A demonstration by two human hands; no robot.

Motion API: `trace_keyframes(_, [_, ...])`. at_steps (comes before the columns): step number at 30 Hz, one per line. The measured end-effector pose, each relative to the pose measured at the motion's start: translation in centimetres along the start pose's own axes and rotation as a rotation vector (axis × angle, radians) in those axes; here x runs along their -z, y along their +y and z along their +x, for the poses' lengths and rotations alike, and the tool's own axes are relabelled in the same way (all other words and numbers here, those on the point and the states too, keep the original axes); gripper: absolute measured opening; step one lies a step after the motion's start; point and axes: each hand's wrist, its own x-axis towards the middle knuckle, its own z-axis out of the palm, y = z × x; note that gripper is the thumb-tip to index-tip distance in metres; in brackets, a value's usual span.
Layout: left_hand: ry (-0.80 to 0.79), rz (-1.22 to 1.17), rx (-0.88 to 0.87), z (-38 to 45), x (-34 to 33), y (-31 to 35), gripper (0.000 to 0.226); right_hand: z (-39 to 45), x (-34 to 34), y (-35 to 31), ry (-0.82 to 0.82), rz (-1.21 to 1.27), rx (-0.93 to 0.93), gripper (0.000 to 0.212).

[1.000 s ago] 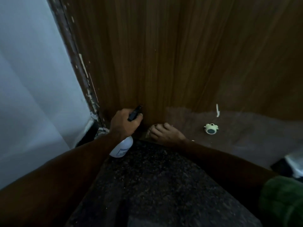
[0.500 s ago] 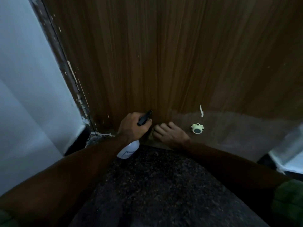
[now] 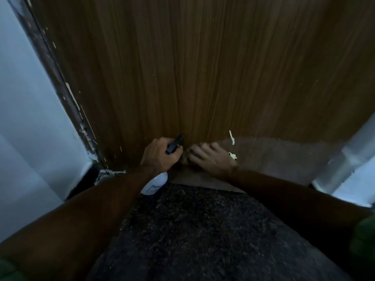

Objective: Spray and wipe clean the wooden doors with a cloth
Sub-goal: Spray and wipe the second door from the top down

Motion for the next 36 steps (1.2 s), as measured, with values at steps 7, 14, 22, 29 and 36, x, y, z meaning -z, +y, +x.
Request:
trace_keyframes(7, [-0.075,0.055,-0.062,-0.2,-0.9,0.9,0.036,-2.9,1.8,2.7,-0.096,-0.006,0.1,0.033])
trace_keyframes(14, [-0.163,0.086,-0.124,-0.2,-1.6,3.7,0.036,-5.1,4.7,6.5,-0.05,-0.005,-0.115,0.038])
trace_keyframes(22, [-0.293,0.339,-0.166,-1.3,-4.9,6.7,0.037,-9.4,8.9,8.5,-0.08,0.21,-0.562,0.062])
trace_keyframes(29, [-0.264,0.36,-0.125,-2.0,-6.9,7.7,0.041,-8.7,9.1,7.4,-0.159,0.292,-0.611,0.073])
trace_keyframes(36, [-0.163,0.16,-0.118,-2.3,-5.9,7.0,0.029,-8.5,5.1,2.8,-0.278,0.315,-0.387,0.068])
